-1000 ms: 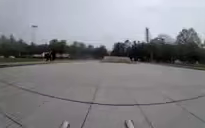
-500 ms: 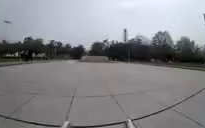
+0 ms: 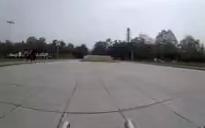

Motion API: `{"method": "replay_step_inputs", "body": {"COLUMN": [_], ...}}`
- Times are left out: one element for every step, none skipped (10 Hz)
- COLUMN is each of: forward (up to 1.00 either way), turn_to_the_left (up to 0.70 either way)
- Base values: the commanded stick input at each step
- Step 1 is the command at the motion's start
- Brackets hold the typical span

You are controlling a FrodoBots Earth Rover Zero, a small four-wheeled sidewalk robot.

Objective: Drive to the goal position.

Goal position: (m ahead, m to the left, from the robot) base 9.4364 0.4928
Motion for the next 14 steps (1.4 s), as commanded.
{"method": "replay_step_inputs", "body": {"forward": [1.00, 1.00, 1.00, 1.00, 1.00, 1.00, 1.00, 1.00, 1.00, 1.00, 1.00, 1.00, 1.00, 1.00], "turn_to_the_left": [0.02, 0.04, 0.01, 0.00, 0.00, 0.12, 0.10, 0.02, 0.02, 0.00, 0.10, 0.18, 0.08, 0.00]}}
